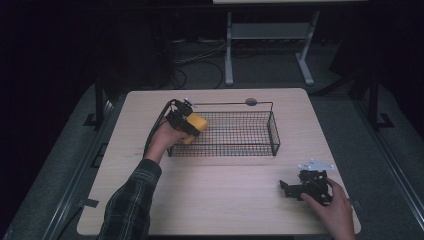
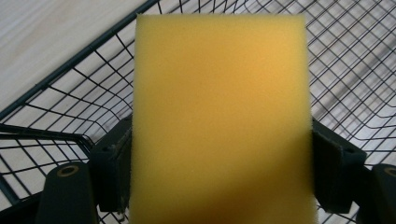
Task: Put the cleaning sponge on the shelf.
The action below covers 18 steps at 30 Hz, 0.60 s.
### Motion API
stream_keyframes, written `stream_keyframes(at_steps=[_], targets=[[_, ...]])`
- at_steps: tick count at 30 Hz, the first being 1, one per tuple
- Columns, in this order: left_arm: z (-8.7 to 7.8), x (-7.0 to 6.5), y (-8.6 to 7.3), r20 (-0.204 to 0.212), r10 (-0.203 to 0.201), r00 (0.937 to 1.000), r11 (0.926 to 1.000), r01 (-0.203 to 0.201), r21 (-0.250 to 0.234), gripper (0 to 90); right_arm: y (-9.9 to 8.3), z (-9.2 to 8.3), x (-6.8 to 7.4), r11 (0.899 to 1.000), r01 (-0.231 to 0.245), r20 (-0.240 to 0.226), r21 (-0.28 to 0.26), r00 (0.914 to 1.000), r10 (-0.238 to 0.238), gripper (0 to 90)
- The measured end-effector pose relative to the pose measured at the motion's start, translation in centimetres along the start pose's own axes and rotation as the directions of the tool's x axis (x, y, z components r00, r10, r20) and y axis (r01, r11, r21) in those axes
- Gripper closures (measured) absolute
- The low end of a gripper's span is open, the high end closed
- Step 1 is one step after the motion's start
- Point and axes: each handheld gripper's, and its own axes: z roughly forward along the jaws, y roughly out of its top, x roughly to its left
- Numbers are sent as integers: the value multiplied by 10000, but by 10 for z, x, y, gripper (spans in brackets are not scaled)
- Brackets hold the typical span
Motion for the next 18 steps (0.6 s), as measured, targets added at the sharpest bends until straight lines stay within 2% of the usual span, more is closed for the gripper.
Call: stream_keyframes(at_steps=[8,18], targets=[[7,-2,-1,-101,144,9998,9996,-142,232,221,0,0,0,10000,9,0,-3,10000,-9,0],[12,-2,-3,-30,157,9999,9991,-156,394,218,0,0,0,10000,-11,4,4,10000,11,0]])
